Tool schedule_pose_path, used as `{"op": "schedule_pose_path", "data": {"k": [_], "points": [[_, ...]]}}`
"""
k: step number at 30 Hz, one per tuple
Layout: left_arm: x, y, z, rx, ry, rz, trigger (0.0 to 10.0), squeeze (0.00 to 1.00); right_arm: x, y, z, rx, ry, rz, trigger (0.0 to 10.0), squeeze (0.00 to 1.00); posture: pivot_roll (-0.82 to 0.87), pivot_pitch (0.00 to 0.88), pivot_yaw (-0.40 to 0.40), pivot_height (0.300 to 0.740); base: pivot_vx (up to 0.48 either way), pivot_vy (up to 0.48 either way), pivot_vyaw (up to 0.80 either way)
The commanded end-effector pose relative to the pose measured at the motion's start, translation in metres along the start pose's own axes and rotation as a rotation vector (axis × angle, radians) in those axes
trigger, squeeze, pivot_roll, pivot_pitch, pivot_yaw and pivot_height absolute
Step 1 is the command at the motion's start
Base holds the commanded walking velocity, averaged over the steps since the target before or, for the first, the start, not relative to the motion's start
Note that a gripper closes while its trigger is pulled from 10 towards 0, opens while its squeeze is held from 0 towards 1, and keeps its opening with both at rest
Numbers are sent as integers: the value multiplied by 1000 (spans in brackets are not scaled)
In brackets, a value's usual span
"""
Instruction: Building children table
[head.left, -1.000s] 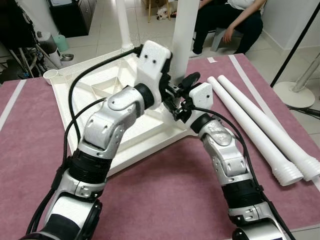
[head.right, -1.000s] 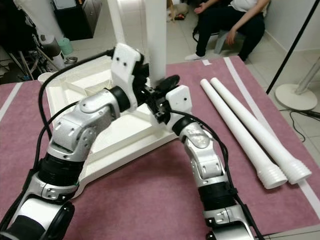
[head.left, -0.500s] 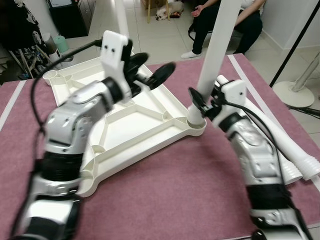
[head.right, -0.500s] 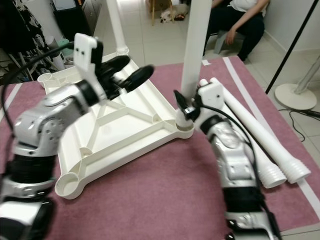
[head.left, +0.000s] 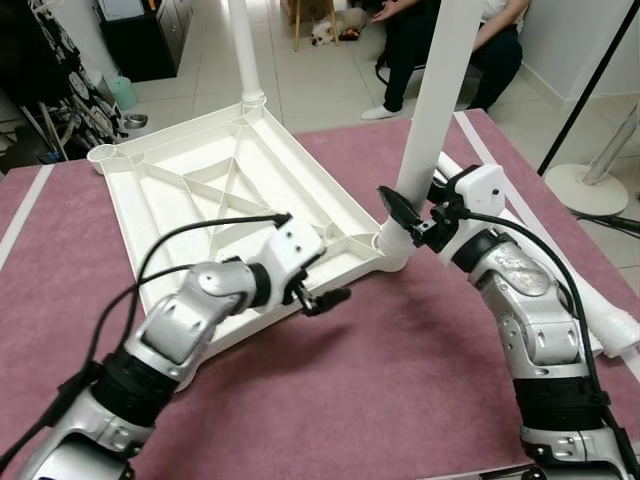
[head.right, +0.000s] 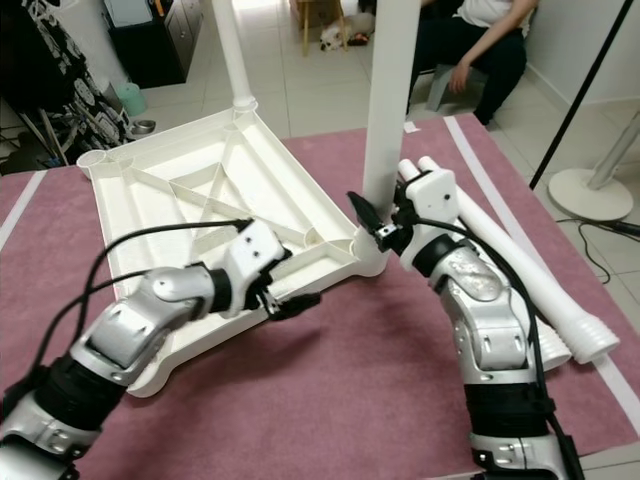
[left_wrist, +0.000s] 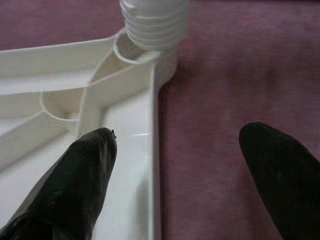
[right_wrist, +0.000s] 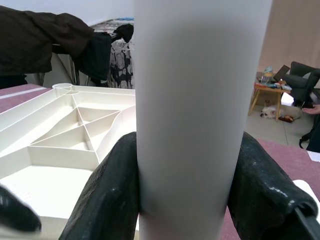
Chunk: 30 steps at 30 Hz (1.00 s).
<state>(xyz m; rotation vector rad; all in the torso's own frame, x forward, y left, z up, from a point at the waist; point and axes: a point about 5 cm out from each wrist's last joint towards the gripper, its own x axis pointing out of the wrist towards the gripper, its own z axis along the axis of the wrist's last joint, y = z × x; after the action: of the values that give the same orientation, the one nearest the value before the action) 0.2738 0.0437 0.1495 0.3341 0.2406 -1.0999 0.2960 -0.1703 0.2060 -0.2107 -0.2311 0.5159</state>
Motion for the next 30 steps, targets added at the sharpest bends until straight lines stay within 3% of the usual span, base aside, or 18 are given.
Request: {"op": "schedule_pose_path", "data": {"k": [1, 6, 7, 9, 10, 12, 13, 16, 17, 19, 20, 30], "points": [[6, 0, -11, 17, 58, 6, 10000, 0, 9, 5, 4, 6, -17, 32, 10000, 0, -72, 0, 133, 740, 0, 0, 0], [15, 3, -17, 63, 87, 55, 10000, 0, 13, 7, 3, 17, -15, 39, 10000, 0, -64, 0, 131, 740, 0, 0, 0], [20, 7, -19, 65, 100, 95, 8667, 0, 14, 7, 2, 21, -14, 38, 10000, 0, -62, 0, 132, 740, 0, 0, 0], [20, 7, -19, 65, 100, 95, 8667, 0, 14, 7, 2, 21, -14, 38, 10000, 0, -62, 0, 132, 740, 0, 0, 0], [24, 12, -21, 76, 115, 137, 7451, 0, 16, 8, 2, 24, -15, 40, 10000, 0, -63, 0, 137, 740, 0, 0, 0], [27, 16, -23, 75, 129, 169, 7294, 0, 17, 9, 2, 27, -18, 42, 10000, 0, -65, 0, 141, 740, 0, 0, 0], [28, 21, -27, 103, 154, 199, 6627, 0, 19, 11, 3, 32, -21, 50, 10000, 0, -65, 0, 141, 740, 0, 0, 0], [28, 22, -28, 107, 163, 203, 6745, 0, 20, 12, 3, 33, -21, 52, 10000, 0, -65, 0, 141, 740, 0, 0, 0], [28, 23, -30, 103, 169, 202, 4588, 0, 20, 12, 2, 34, -19, 53, 10000, 0, -60, 0, 140, 740, 0, 0, 0], [28, 24, -31, 100, 174, 201, 4588, 0, 20, 13, 1, 34, -17, 54, 10000, 0, -60, 0, 140, 740, 0, 0, 0], [27, 24, -32, 103, 175, 189, 0, 0, 20, 13, 0, 35, -14, 55, 10000, 0, -60, 0, 140, 740, 0, 0, 0], [22, 21, -38, 130, 178, 127, 0, 0, 16, 8, -6, 30, 19, 54, 10000, 0, -58, 0, 137, 740, 0, 0, 0]]}}
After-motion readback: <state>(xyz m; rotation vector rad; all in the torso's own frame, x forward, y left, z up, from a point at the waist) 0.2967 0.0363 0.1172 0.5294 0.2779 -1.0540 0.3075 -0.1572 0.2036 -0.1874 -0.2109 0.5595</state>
